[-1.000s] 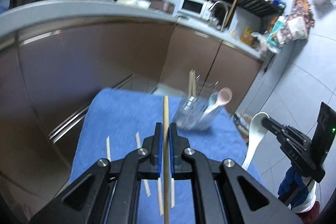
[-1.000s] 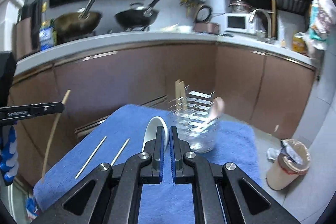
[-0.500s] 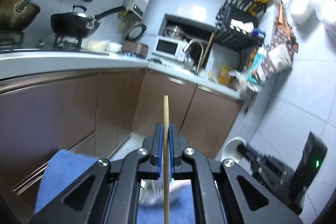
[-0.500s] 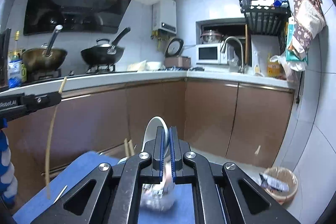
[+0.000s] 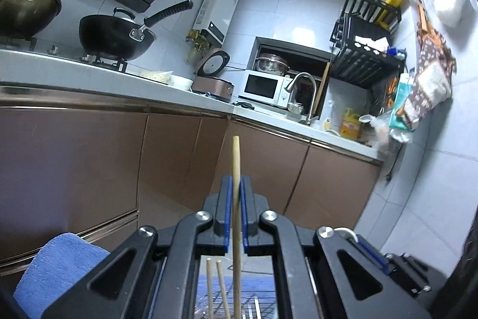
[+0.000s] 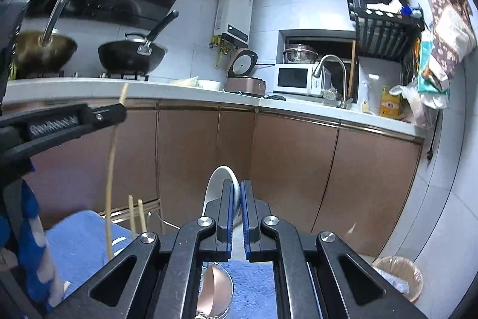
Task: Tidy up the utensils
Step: 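Lift and carry the chopstick and white spoon over the utensil holder with both tools, then open both tools to drop the chopstick and white spoon into the holder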
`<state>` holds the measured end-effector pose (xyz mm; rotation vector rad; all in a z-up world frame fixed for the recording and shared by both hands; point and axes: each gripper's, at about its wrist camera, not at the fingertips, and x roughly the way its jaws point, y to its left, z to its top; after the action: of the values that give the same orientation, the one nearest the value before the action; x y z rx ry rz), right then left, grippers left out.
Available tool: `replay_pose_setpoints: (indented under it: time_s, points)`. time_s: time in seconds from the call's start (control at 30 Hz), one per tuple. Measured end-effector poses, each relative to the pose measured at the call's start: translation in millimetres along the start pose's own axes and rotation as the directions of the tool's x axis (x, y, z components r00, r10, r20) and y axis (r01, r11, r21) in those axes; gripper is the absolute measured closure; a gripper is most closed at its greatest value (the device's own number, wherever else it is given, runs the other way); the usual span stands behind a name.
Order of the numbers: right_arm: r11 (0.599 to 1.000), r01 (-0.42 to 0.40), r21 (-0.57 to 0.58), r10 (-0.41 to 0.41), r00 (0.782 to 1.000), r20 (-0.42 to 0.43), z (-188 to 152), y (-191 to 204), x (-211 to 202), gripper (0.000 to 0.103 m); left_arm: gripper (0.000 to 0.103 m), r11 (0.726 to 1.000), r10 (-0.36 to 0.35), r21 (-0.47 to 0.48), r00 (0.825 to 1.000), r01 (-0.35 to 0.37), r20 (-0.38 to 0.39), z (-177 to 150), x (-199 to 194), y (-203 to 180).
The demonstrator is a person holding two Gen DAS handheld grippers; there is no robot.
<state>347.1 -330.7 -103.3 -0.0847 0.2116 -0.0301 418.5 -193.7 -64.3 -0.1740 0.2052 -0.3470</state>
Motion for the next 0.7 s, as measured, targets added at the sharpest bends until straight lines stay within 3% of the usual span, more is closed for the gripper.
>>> replay_pose_setpoints:
  time_s: [0.33,0.53,0.7]
  points:
    - [0.999,-0.023,-0.035,0.023,1.000,-0.019,-25,12,-1,0.093,0.096,0.998,0.050,0.028,0.999,-0.050,0.009,-33,-2,11]
    - [1.000,-0.013,-0.012,0.013,1.000,0.001,-10,5,-28,0.076,0.077,0.997,0.064,0.043,0.998,-0.064,0.012,-20,-35,15]
    - [1.000,-0.008,0.005,0.008,1.000,0.013,8,-1,-64,0.069,0.061,0.995,0.063,0.073,0.998,-0.065,0.029,3,-77,10]
